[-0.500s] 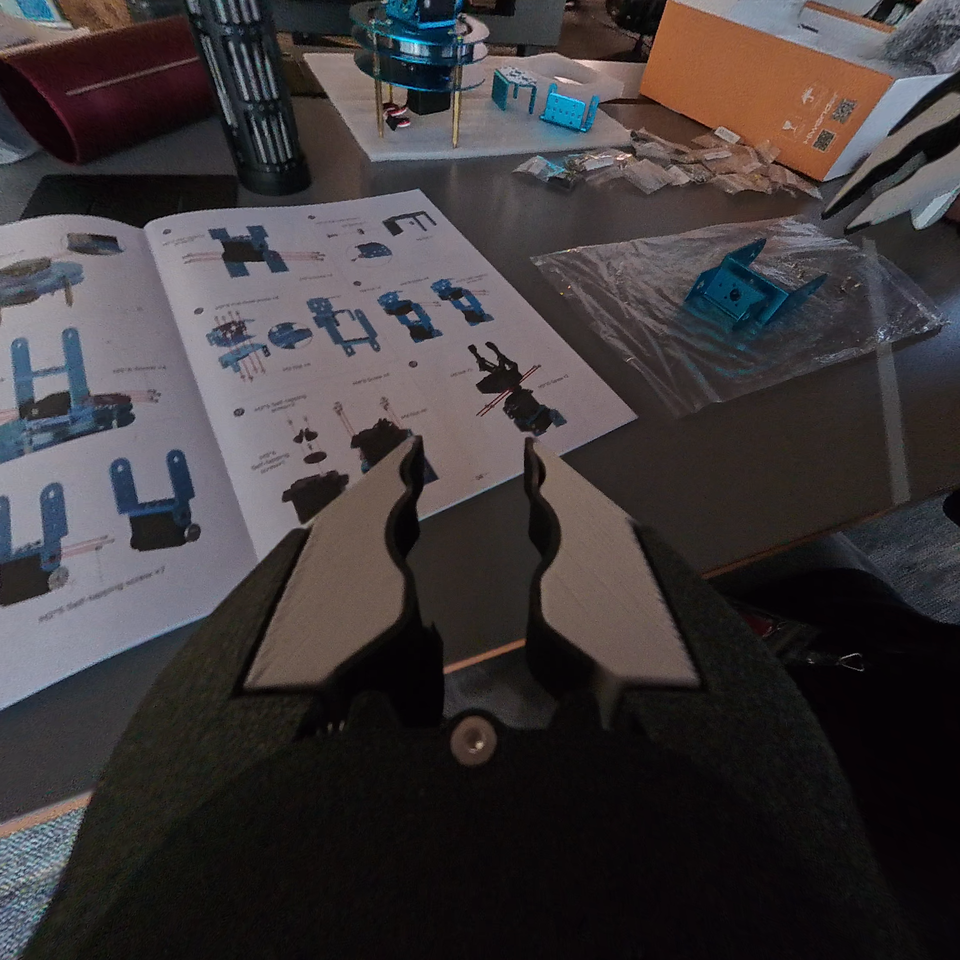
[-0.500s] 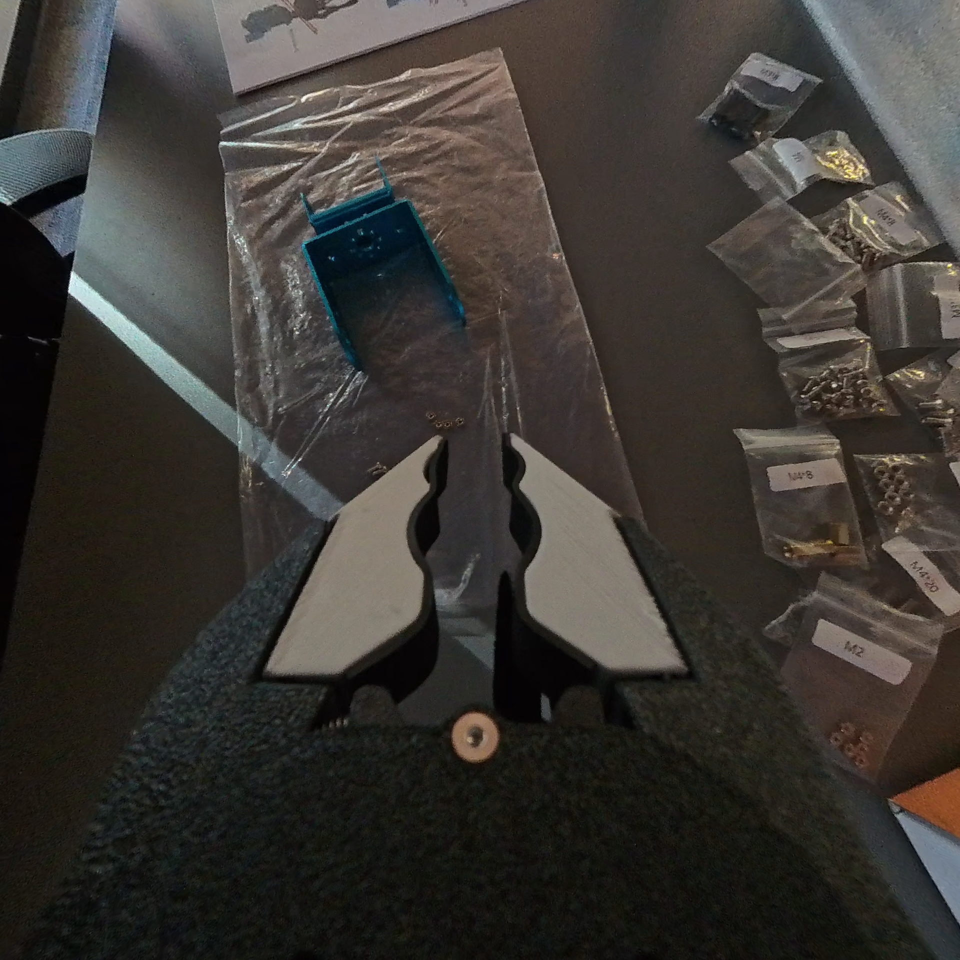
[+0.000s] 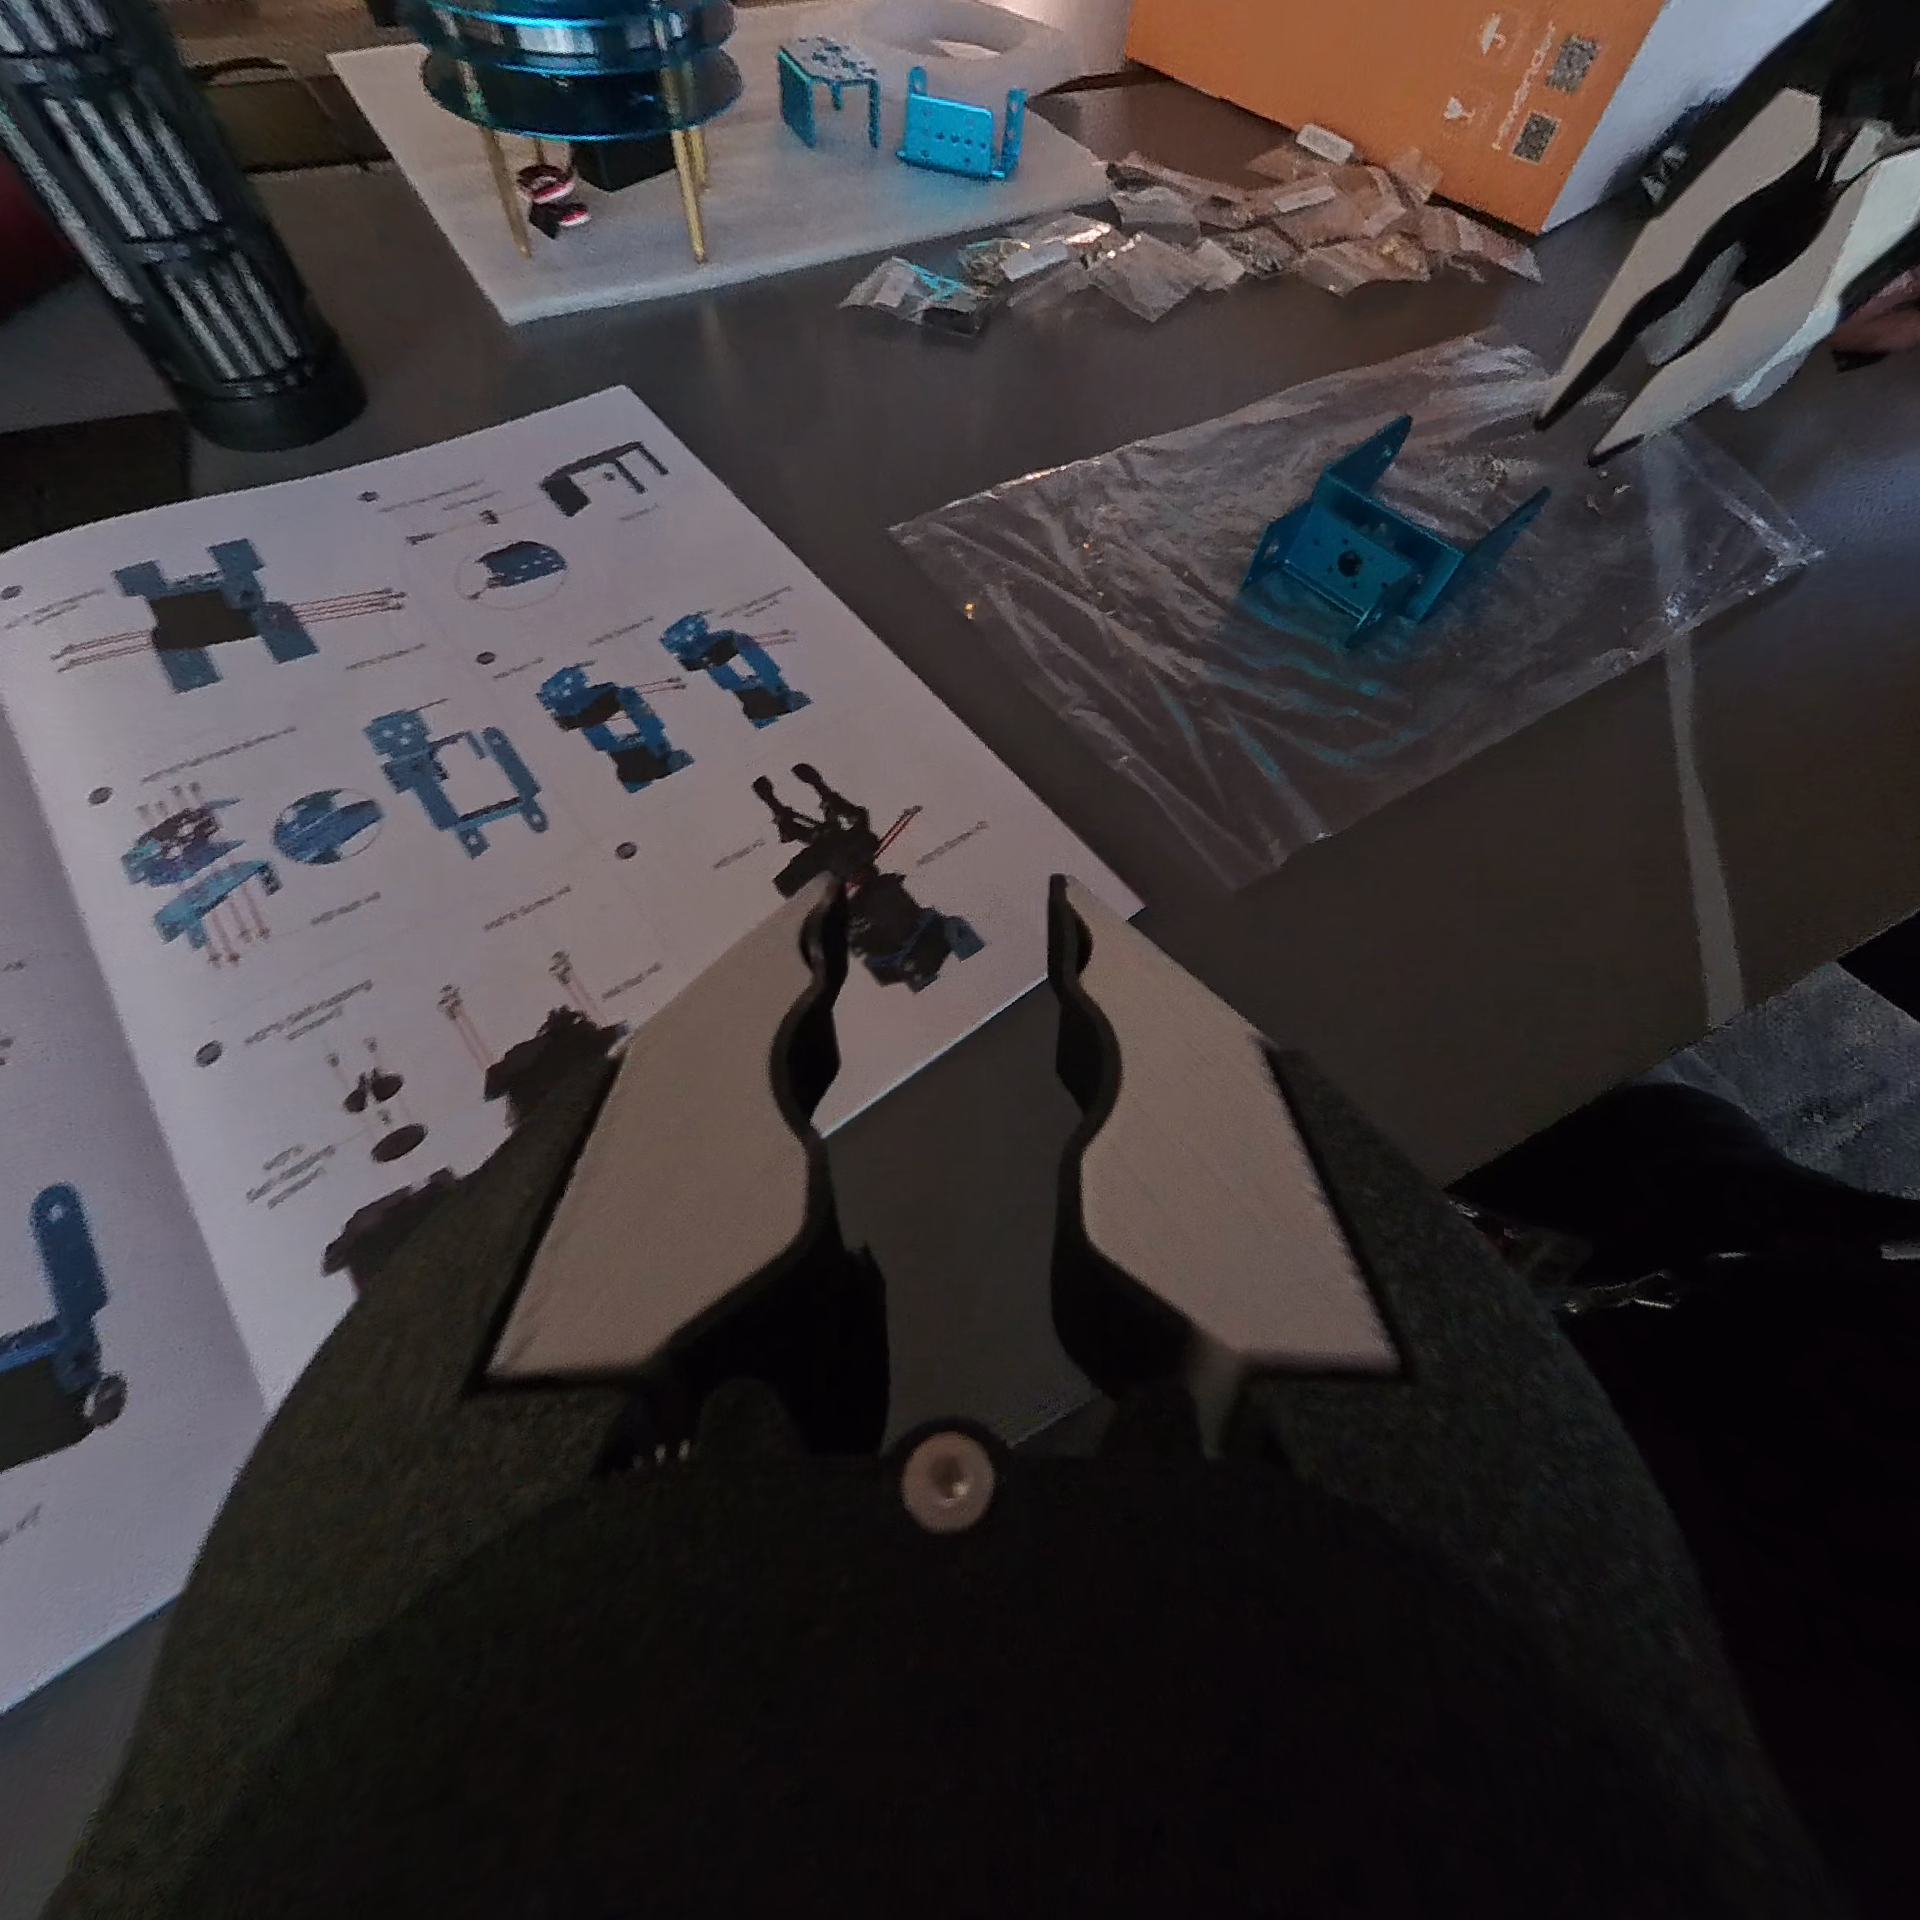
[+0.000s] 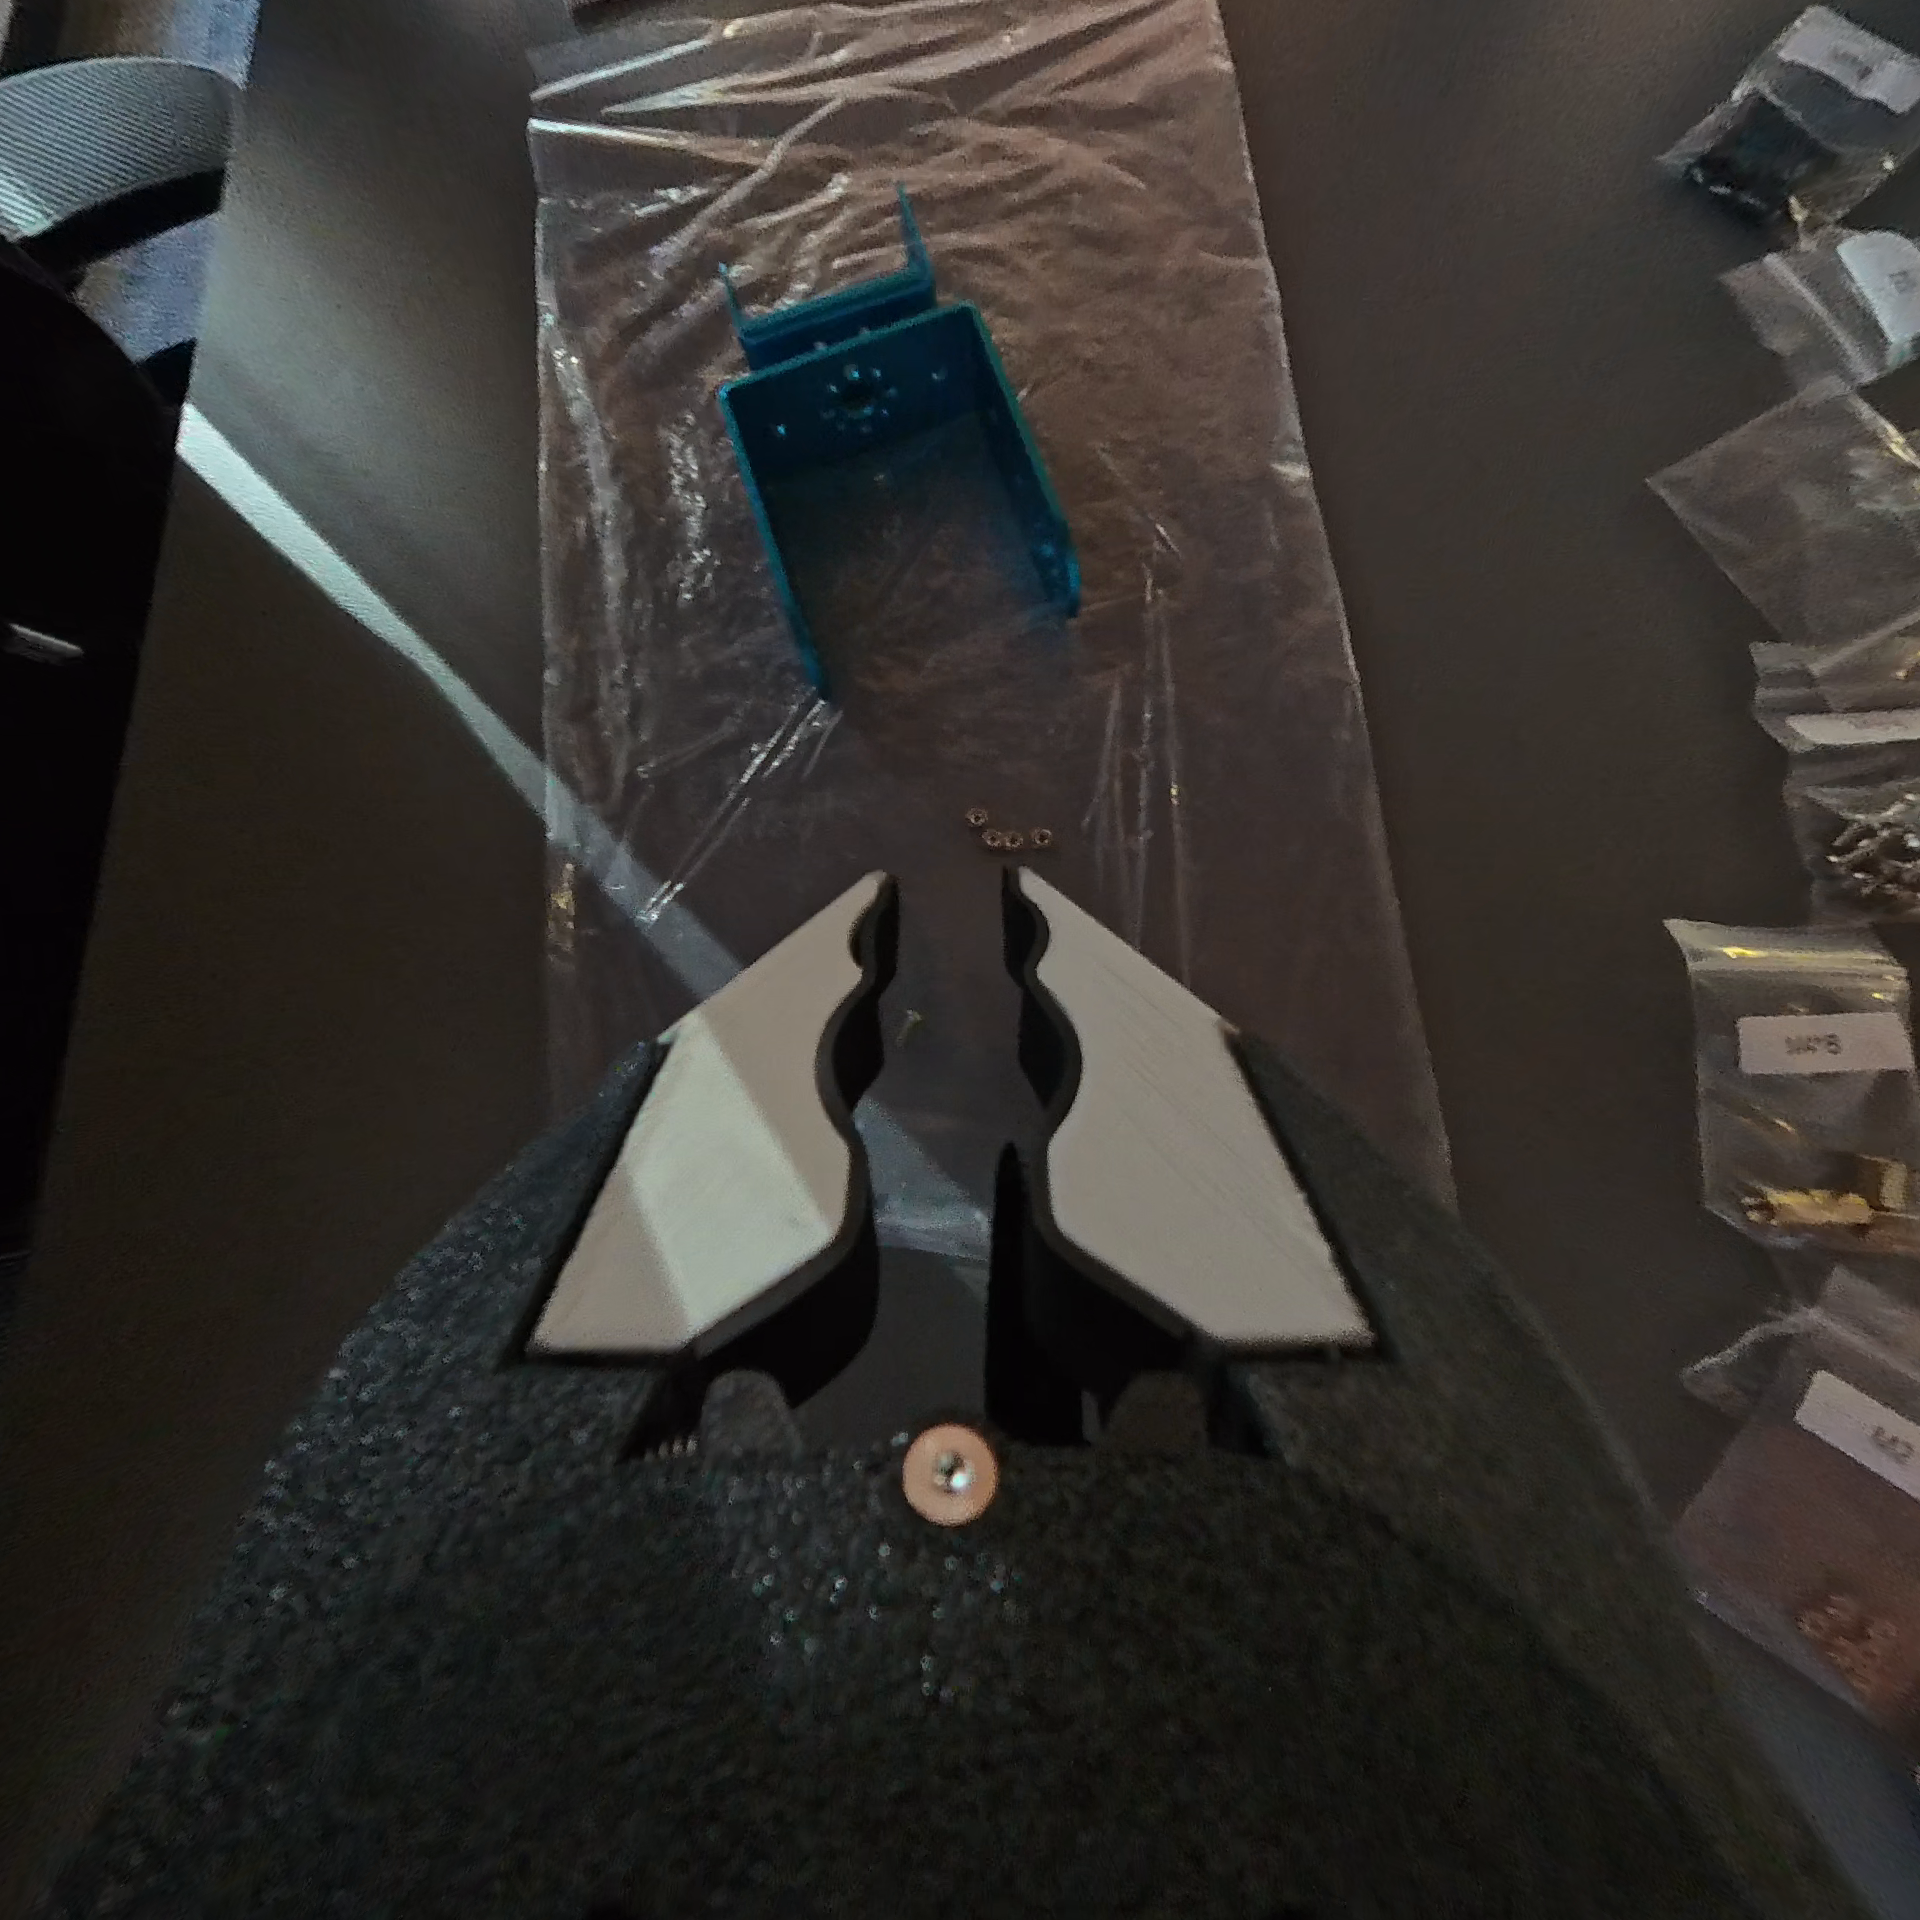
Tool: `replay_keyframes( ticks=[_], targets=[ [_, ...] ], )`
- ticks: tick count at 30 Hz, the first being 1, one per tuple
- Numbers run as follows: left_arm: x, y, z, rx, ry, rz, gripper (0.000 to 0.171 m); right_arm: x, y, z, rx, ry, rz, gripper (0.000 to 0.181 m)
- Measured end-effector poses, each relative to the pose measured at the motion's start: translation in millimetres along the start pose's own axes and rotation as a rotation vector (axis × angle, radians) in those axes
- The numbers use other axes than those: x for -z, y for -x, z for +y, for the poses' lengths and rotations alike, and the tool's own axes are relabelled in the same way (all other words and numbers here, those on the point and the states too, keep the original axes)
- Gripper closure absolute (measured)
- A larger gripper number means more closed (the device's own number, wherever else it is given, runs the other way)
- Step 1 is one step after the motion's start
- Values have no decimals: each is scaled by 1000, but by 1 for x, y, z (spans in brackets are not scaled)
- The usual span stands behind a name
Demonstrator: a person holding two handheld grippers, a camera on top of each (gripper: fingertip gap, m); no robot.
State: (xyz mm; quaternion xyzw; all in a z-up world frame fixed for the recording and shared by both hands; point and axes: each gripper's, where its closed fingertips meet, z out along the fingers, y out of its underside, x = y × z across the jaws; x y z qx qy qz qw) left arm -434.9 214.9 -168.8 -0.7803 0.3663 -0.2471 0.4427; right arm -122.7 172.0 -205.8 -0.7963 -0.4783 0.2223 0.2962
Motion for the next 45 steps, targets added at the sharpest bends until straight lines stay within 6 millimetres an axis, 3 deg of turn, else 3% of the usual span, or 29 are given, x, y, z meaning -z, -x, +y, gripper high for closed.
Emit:
replay_keyframes(
  ticks=[10, 14, 16, 20, 27, 30, 35, 39, 41, 45],
  targets=[
    [-29, -28, -6, -61, 44, 53, 134, 5, 6, 0, 10, -19, -22, 163],
    [-27, -10, -2, 0, 67, -31, 134, 24, 27, -30, -43, -217, -181, 162],
    [-19, 0, -5, 53, 18, -58, 134, 32, 24, -39, -82, -272, -200, 162],
    [7, 29, -1, 167, -62, -126, 135, 36, 3, -33, -79, -277, -95, 163],
    [74, 98, 32, 246, -109, -339, 135, 44, -25, -20, -200, -287, 0, 164],
    [108, 133, 54, 269, -107, -460, 135, 49, -28, -19, -242, -317, 54, 163],
    [156, 184, 94, 325, -91, -607, 135, 66, -45, -23, -290, -402, 321, 161],
    [177, 217, 113, 382, -122, -638, 134, 102, -75, -16, -265, -533, 720, 157],
    [183, 232, 124, 403, -121, -645, 134, 112, -79, -9, -310, -542, 791, 156],
    [192, 257, 141, 415, -90, -664, 134, 111, -86, 5, -398, -501, 833, 152]
  ],
)
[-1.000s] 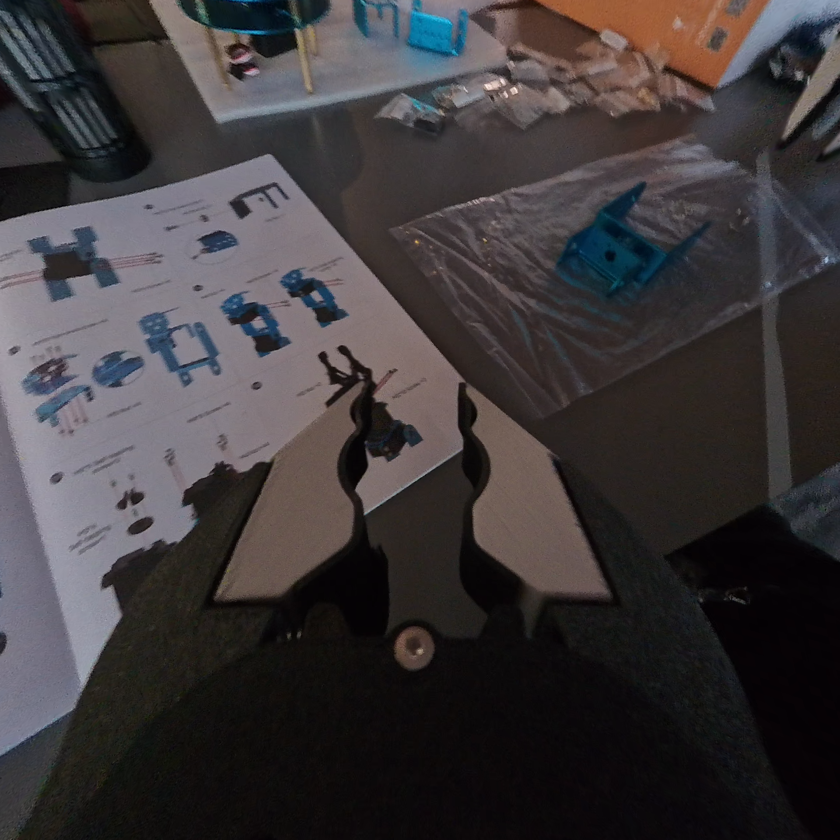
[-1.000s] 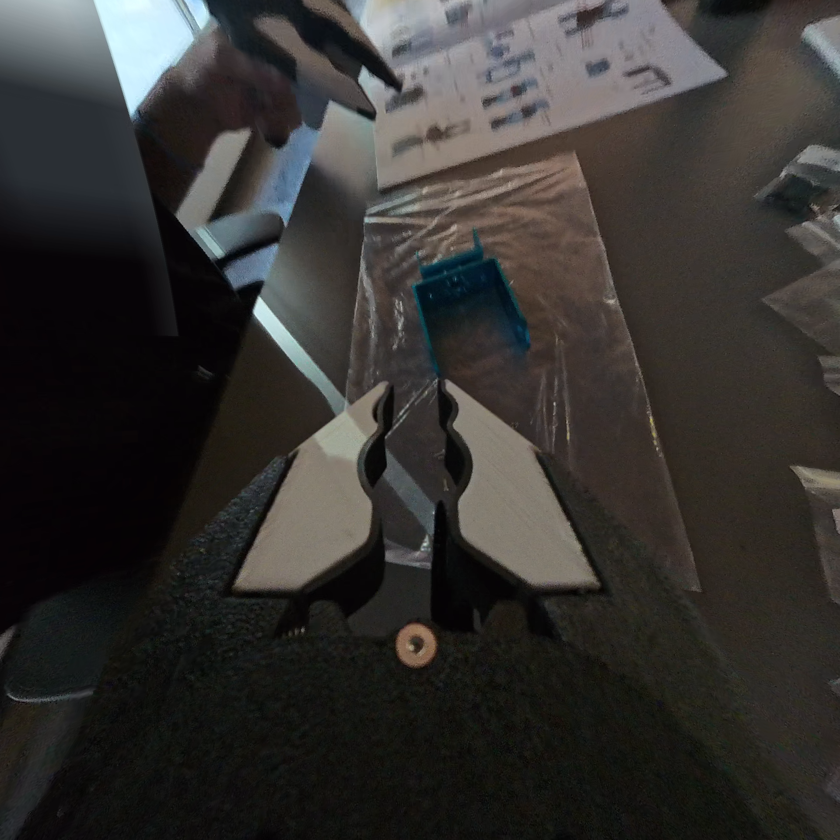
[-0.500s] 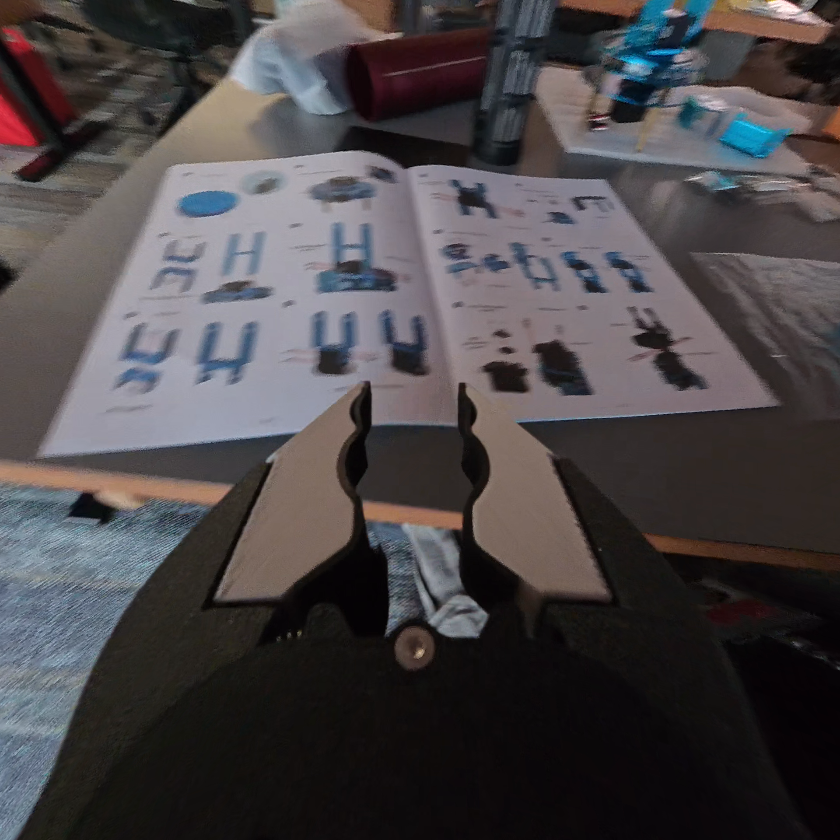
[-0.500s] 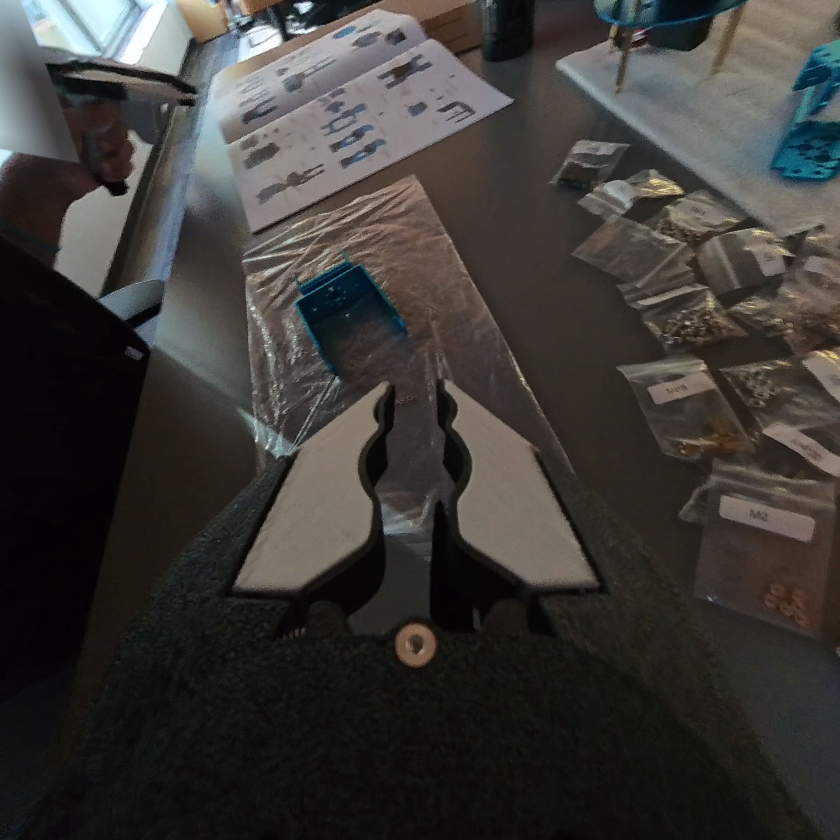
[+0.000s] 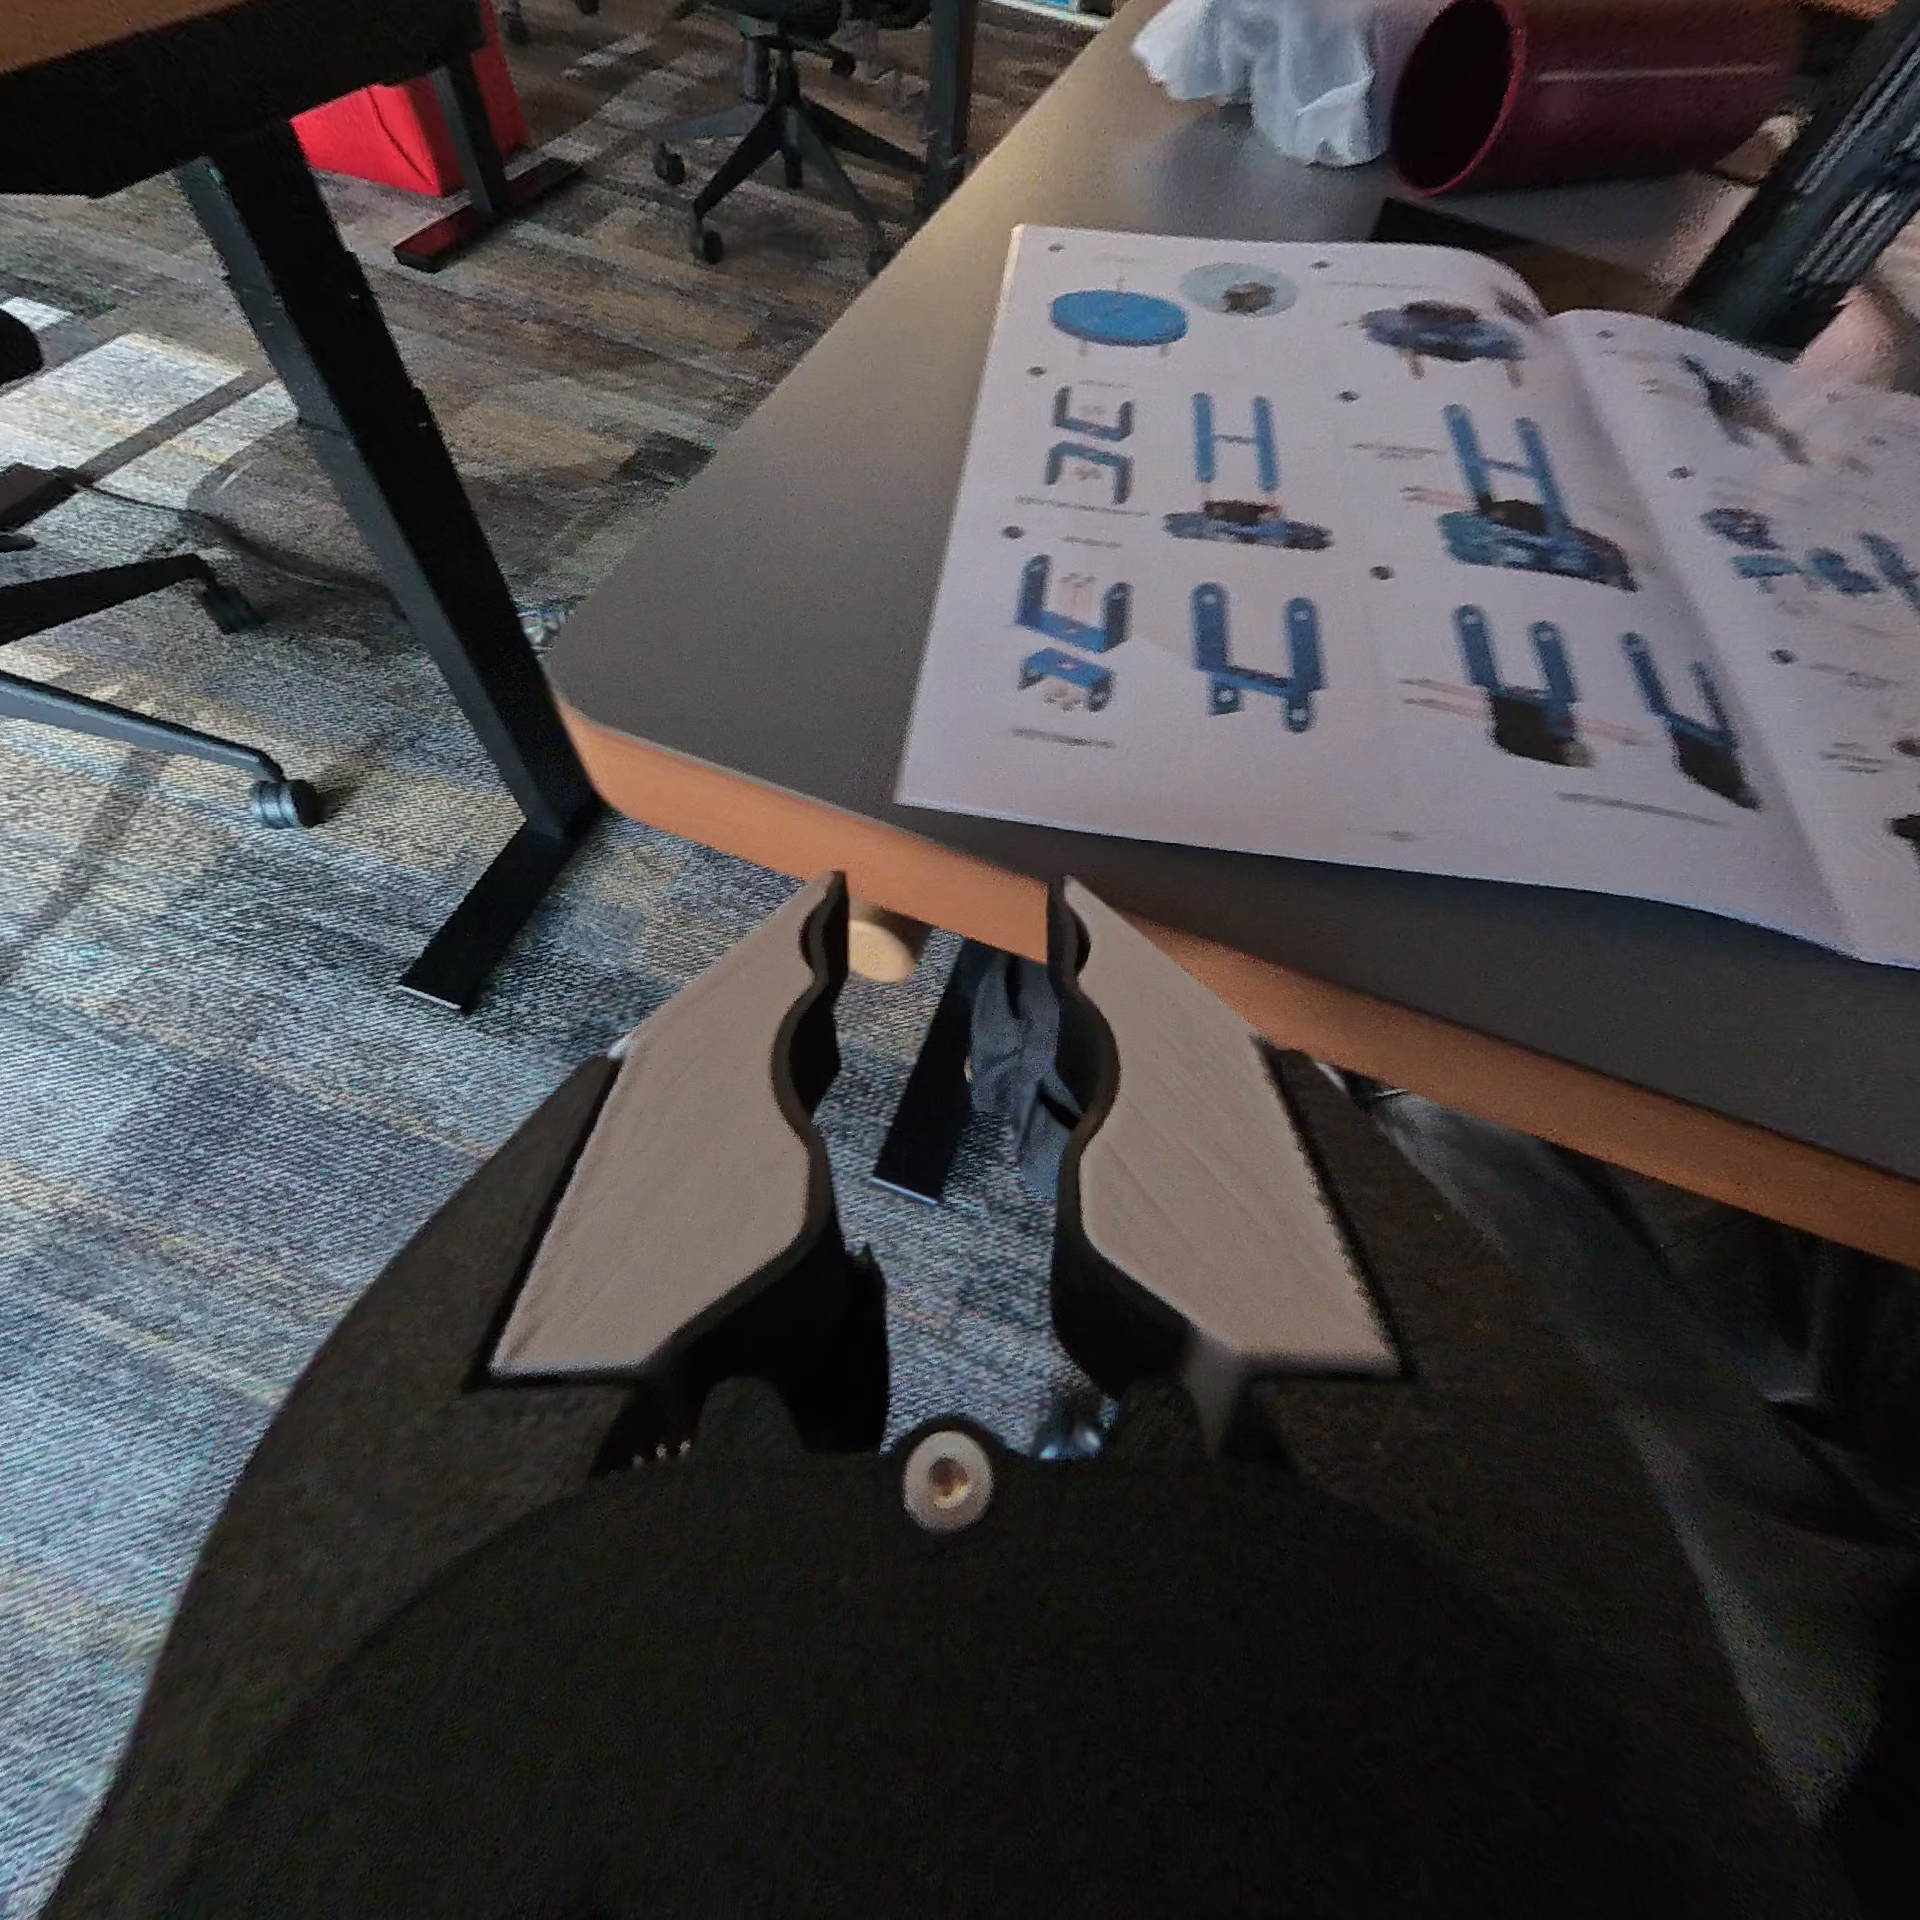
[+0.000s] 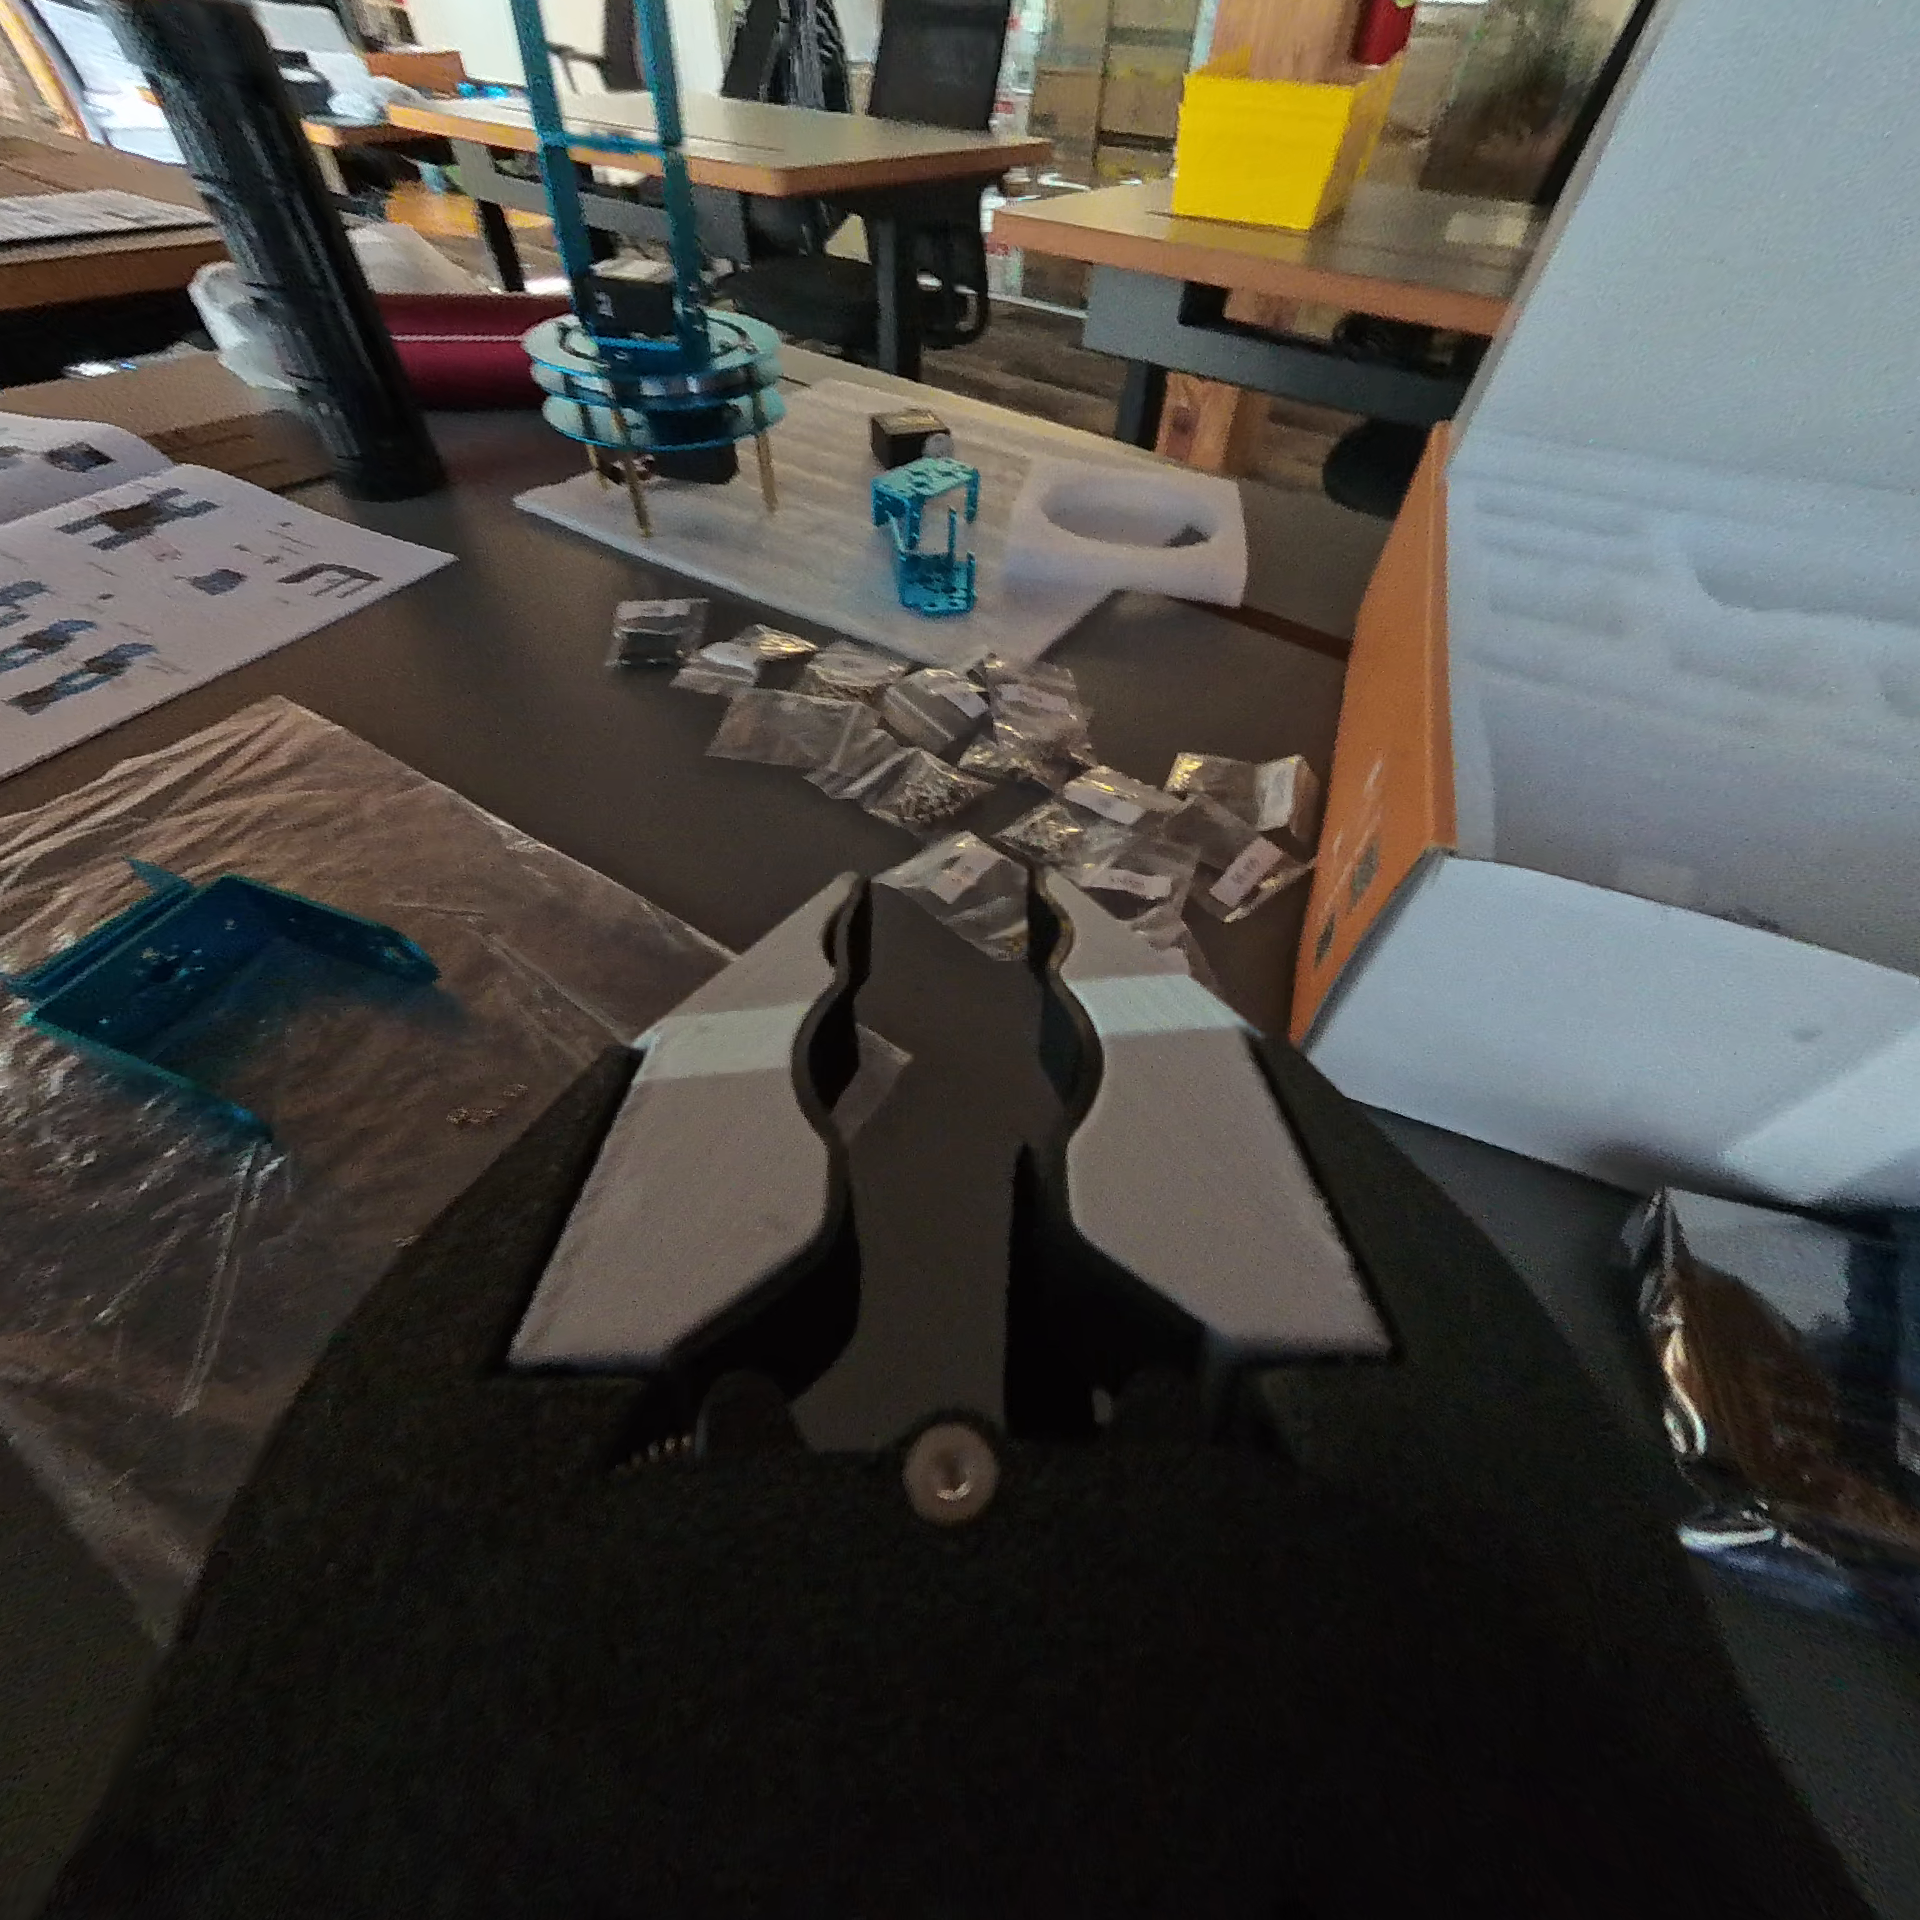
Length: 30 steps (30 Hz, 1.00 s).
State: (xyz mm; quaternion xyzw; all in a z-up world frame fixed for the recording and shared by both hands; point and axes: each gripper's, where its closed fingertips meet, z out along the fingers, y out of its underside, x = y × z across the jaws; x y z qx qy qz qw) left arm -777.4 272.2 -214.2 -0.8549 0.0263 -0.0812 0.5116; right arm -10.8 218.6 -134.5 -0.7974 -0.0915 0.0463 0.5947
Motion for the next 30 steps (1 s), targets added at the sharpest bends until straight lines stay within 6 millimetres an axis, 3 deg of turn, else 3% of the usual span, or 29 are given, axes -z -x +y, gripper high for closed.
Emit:
replay_keyframes(
  ticks=[4, 8, 19, 25, 30],
  targets=[
    [-8, 24, 6, -12, 19, -31, 134, 0, -22, 8, -10, -16, 127, 151],
    [-14, 34, 17, 19, 37, -11, 135, 6, -38, 5, -70, -53, 187, 150],
    [-22, 47, 40, 65, 60, 1, 134, -4, -41, 16, -74, 35, 194, 149],
    [-22, 50, 38, 85, 47, 3, 135, -9, -40, 17, -60, 48, 183, 150],
    [-13, 51, 24, 50, 17, -30, 135, -11, -36, 17, -30, 51, 170, 150]
  ],
)
